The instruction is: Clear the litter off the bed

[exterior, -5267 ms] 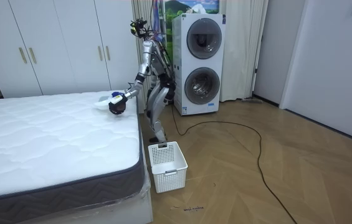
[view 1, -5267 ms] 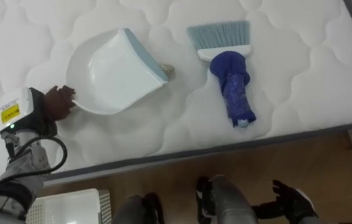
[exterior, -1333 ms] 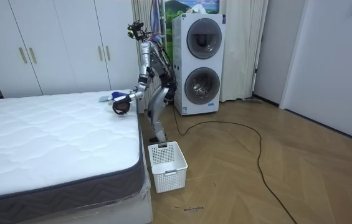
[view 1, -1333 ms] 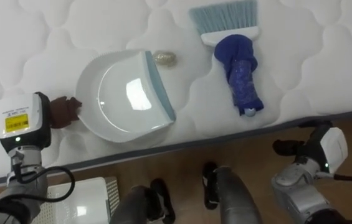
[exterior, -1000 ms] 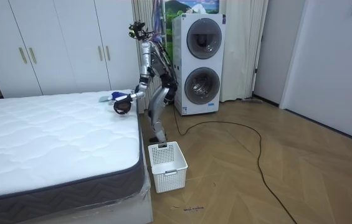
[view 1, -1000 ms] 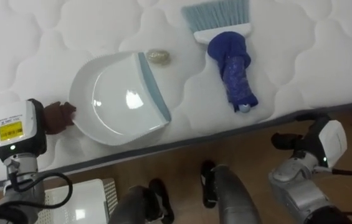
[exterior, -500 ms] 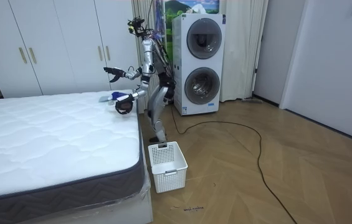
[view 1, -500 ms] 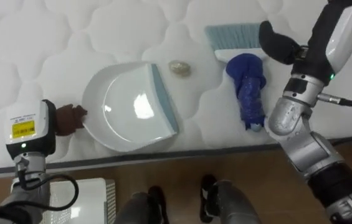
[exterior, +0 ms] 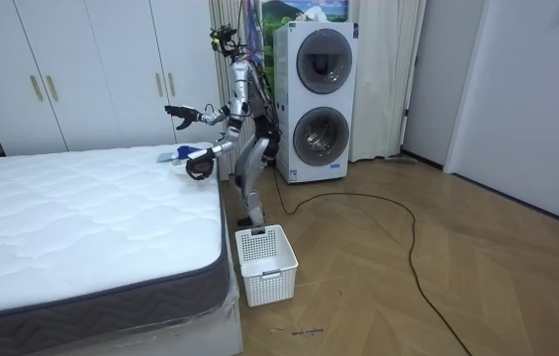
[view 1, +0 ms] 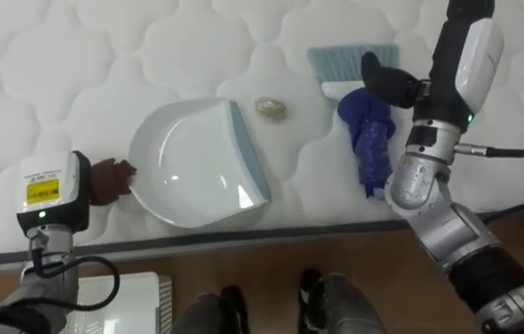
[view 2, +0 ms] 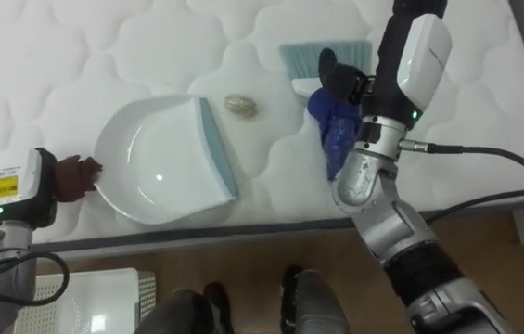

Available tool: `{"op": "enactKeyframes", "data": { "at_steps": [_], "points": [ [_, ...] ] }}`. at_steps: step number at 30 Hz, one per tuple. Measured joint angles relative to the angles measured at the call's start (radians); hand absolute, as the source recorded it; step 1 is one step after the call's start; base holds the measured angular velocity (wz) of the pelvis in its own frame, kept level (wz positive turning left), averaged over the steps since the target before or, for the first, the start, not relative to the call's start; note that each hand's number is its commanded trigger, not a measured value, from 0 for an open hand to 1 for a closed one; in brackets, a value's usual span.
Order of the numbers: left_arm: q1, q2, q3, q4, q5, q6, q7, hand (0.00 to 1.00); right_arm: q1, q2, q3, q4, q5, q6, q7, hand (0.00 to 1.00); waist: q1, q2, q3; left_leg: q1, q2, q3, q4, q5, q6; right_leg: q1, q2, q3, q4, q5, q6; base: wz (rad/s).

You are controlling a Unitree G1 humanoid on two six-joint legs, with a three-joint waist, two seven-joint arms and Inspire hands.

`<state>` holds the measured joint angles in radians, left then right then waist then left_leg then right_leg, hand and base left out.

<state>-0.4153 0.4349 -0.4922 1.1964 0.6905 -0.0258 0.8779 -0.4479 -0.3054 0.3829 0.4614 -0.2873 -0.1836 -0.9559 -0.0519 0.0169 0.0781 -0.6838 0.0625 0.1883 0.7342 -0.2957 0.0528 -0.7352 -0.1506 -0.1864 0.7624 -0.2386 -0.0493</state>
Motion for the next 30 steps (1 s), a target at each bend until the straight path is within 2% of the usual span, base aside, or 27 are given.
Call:
{"op": "enactKeyframes", "data": {
  "at_steps": [11,14,20,30],
  "points": [
    [-0.003,0.0,0.001,0.0,0.018,0.021,-0.038,1.0,0.009,-0.003,0.008,0.089,0.021,-0.007,0.081,0.0,0.002,0.005,-0.0033,0.015,-0.001,-0.001,-0.003,0.002,0.003,0.018,0.0,-0.002,-0.01,0.001,0.001,0.0],
    [-0.003,0.0,0.001,0.0,0.018,0.02,-0.05,1.0,0.041,-0.001,0.01,0.105,0.034,-0.009,0.108,0.0,0.006,0.006,-0.004,0.034,0.0,-0.002,-0.01,0.002,0.003,0.039,0.001,-0.005,-0.019,0.0,0.004,0.0],
    [-0.006,0.001,0.001,0.0,0.018,0.017,-0.057,1.0,0.042,0.0,0.025,0.19,0.132,-0.009,0.158,0.0,0.005,0.008,-0.0051,0.037,-0.004,-0.004,-0.011,0.002,0.004,0.044,-0.004,-0.008,-0.02,-0.001,0.006,0.0],
    [-0.009,0.001,0.008,-0.021,0.026,0.011,-0.058,1.0,0.042,0.003,0.026,0.299,0.142,-0.009,0.216,0.0,0.009,0.011,-0.0032,0.028,-0.005,-0.009,-0.01,0.002,0.003,0.042,-0.005,-0.016,-0.019,-0.002,0.007,0.01]
  ]
}}
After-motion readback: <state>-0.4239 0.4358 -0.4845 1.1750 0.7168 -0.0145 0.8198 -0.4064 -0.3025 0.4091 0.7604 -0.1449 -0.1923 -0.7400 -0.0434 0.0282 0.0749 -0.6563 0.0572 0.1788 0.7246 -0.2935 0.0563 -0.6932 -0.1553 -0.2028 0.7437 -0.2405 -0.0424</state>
